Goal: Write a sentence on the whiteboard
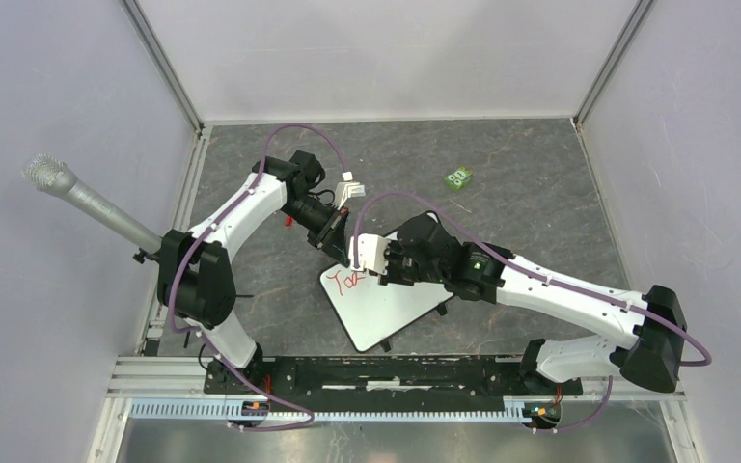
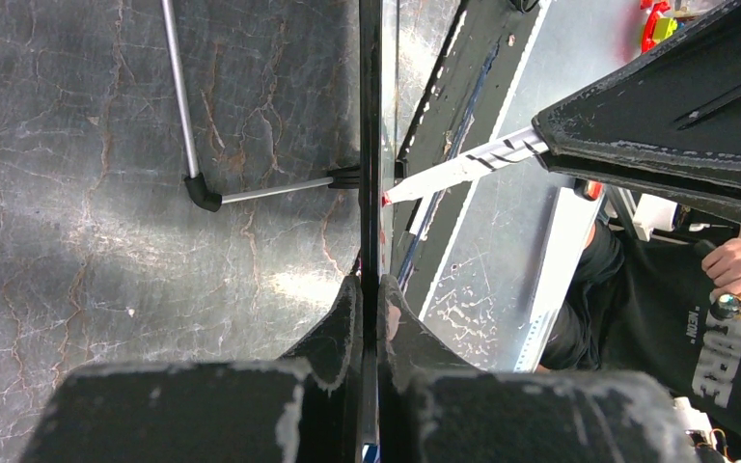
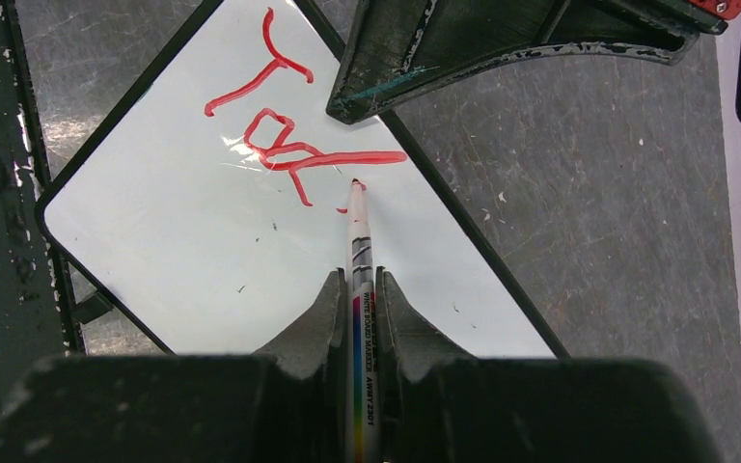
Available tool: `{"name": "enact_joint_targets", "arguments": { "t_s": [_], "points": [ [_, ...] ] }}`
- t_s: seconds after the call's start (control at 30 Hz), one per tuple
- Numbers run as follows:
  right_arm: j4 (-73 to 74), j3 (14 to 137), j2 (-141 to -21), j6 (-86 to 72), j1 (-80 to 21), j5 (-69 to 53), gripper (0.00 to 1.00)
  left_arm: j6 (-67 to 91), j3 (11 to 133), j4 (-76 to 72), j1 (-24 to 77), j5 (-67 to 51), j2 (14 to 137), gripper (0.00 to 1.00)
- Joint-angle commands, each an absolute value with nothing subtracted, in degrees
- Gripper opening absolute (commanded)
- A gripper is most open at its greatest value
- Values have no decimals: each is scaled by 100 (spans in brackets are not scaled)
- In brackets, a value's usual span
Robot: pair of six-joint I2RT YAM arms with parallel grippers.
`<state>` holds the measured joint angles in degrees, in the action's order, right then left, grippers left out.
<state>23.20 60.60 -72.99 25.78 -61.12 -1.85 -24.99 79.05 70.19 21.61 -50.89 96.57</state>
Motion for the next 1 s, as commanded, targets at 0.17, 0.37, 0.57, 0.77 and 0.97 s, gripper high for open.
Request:
{"name": "enact_joint_targets", "arguments": {
  "t_s": [0.17,0.37,0.57,0.77,0.97],
  "points": [
    [2293,5904,-7292,2557,-6163,-458,0,-2711,7859,7130,2193,-5150,9460,2],
    [2370,5731,-7194,2599,-6179,-382,0,-2714,7878,7133,2193,-5153,9482,2],
    [2416,5827,-7128,2708,-6141,-36,0,-2705,7883,7131,2190,-5160,9506,3],
    [2337,6059,-7146,2685,-5968,99,0,-2695,7879,7133,2199,-5159,9497,2],
    [2243,6168,-7233,2647,-5963,102,0,-2694,7876,7129,2196,-5159,9491,2]
  ]
}}
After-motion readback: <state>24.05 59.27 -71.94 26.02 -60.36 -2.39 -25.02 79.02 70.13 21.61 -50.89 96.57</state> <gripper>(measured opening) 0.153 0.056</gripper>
